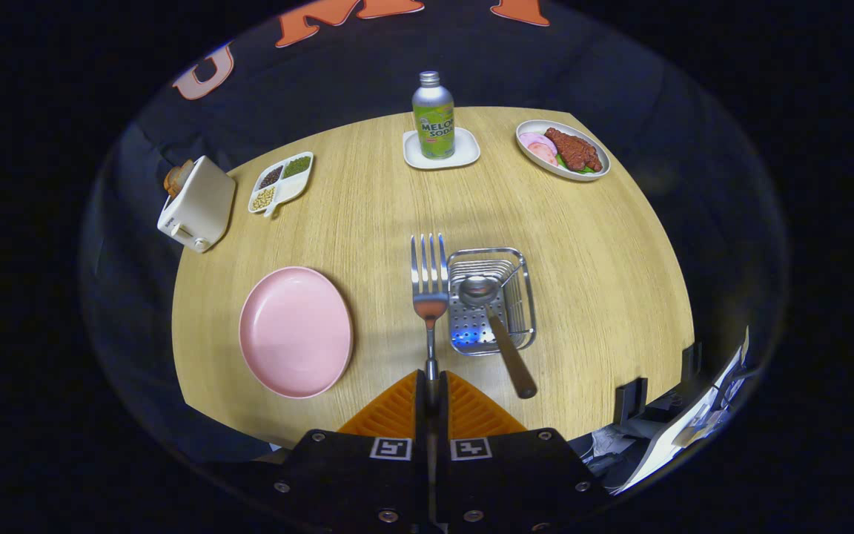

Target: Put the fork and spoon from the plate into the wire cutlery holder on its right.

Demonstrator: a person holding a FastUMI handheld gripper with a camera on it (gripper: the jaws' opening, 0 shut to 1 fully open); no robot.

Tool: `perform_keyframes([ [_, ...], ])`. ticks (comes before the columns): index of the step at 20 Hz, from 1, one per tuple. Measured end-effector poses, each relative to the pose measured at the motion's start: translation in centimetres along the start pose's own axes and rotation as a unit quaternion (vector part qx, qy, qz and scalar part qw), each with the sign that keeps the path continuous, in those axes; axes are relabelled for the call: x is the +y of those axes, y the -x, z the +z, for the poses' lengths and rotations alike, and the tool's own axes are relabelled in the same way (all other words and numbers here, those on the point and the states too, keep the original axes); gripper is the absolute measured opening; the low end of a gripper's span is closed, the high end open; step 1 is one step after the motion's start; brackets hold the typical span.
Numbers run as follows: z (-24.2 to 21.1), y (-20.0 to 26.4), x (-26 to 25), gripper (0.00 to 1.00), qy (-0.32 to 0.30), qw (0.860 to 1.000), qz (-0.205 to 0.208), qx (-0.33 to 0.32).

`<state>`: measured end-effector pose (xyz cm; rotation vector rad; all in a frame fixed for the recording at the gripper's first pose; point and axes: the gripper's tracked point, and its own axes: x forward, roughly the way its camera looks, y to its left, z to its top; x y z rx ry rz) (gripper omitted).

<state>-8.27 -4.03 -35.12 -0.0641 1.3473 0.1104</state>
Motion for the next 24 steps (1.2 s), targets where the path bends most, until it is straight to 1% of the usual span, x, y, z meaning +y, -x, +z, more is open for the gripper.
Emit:
perform_keyframes([
  [7,-0.1,-1.0,-3.4,0.05,-0.009,0.999,-0.014,0.027],
  [15,0.0,-1.8,-3.7,0.07,0.003,0.999,-0.01,0.047],
  [18,0.7,-2.0,-3.5,0.09,0.002,0.999,-0.006,0.037],
  [20,1.6,-1.9,-3.1,0.09,-0.005,1.0,0.004,0.022],
  [22,3.0,-1.5,-2.9,0.1,-0.009,1.0,0.01,-0.007],
  [24,5.0,-0.7,-2.7,0.1,-0.01,0.999,0.014,-0.05],
])
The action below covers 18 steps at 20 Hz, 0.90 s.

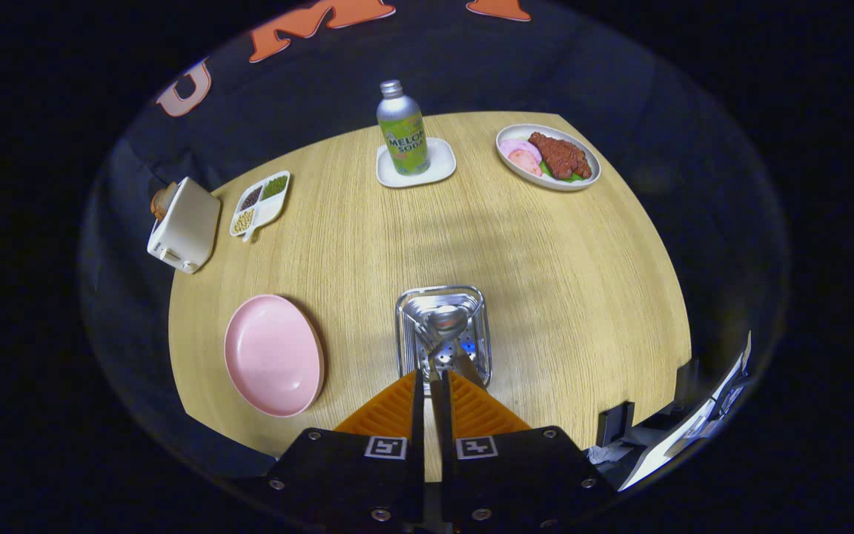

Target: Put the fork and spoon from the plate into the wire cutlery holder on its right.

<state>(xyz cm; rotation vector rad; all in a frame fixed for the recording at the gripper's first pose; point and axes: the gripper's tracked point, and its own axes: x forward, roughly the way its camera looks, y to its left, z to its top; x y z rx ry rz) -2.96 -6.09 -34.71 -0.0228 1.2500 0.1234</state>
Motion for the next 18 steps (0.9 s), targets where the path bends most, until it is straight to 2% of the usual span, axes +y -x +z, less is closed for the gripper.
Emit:
perform_keyframes([
  [3,3.8,2.0,0.9,0.13,-0.005,0.997,0.014,-0.08],
  [4,4.6,3.0,1.7,0.18,-0.016,0.995,0.026,-0.1],
  [6,6.9,5.1,3.1,0.21,-0.034,0.987,0.051,-0.147],
  [9,9.7,8.7,3.9,0.27,-0.024,0.974,0.058,-0.218],
  [13,13.5,13.8,6.0,0.49,-0.001,0.944,0.064,-0.323],
  [16,15.2,17.9,6.9,0.76,0.019,0.921,0.054,-0.386],
  [18,15.9,19.6,7.7,0.85,0.028,0.906,0.05,-0.42],
])
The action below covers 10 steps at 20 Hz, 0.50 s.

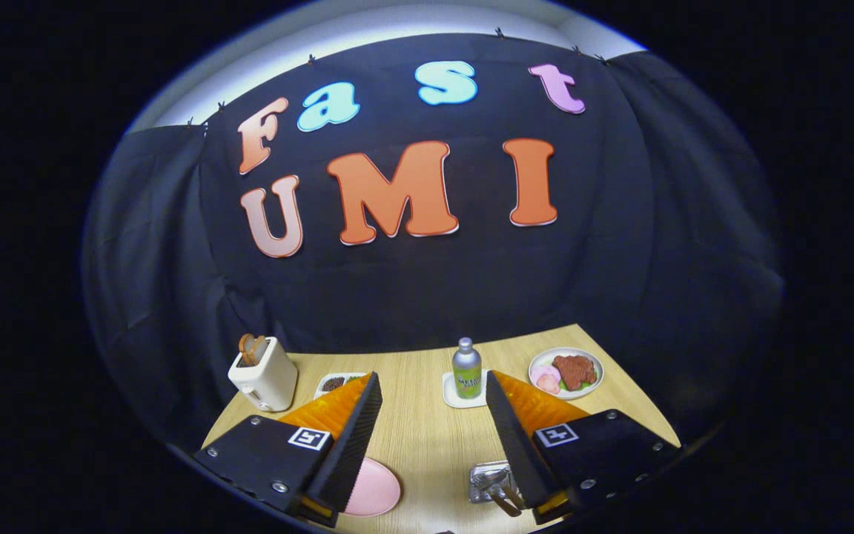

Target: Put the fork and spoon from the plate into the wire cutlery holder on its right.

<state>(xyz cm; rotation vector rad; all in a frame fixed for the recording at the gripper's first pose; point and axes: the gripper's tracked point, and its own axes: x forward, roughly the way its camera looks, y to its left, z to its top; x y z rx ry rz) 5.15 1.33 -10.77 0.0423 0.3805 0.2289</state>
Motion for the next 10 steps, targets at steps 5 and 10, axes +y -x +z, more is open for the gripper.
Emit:
perform_keyframes([
  [5,1.9,0.7,1.8,0.91,0.023,0.999,0.005,-0.043],
  [10,3.3,1.0,3.5,0.92,0.021,0.998,0.016,-0.063],
])
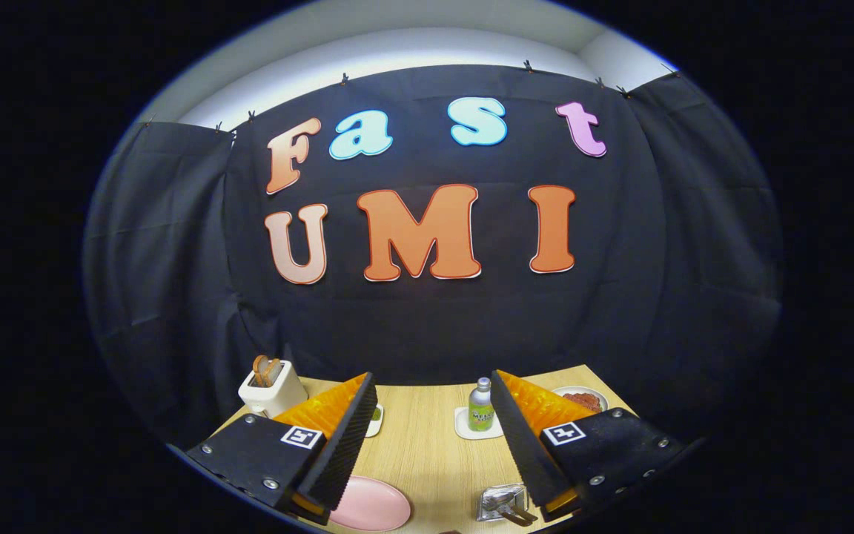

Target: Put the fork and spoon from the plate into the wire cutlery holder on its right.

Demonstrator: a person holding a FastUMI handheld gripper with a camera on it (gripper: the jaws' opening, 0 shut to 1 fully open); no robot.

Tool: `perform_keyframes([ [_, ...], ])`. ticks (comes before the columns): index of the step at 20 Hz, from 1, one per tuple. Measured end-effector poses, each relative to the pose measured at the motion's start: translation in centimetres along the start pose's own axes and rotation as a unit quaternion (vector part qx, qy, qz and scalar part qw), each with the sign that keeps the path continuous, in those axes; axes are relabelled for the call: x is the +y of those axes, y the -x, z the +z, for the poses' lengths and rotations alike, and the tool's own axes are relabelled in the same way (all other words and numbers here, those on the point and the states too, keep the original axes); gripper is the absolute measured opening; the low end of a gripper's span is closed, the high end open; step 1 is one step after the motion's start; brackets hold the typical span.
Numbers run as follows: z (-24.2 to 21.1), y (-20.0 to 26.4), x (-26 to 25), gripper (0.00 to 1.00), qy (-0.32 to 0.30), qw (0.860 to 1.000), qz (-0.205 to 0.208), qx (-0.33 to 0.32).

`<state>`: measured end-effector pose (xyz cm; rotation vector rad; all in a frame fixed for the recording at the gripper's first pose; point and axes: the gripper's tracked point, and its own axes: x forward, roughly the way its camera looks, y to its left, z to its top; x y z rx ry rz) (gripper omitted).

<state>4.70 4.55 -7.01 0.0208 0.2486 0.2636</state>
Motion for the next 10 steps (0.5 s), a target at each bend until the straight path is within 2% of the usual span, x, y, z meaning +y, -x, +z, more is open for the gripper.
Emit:
perform_keyframes([
  [3,2.1,0.4,1.3,0.94,-0.007,1.0,0.01,-0.027],
  [6,3.4,0.6,1.6,0.95,0.01,0.999,0.006,-0.049],
  [10,3.8,0.8,2.5,0.96,0.017,0.998,0.009,-0.062],
])
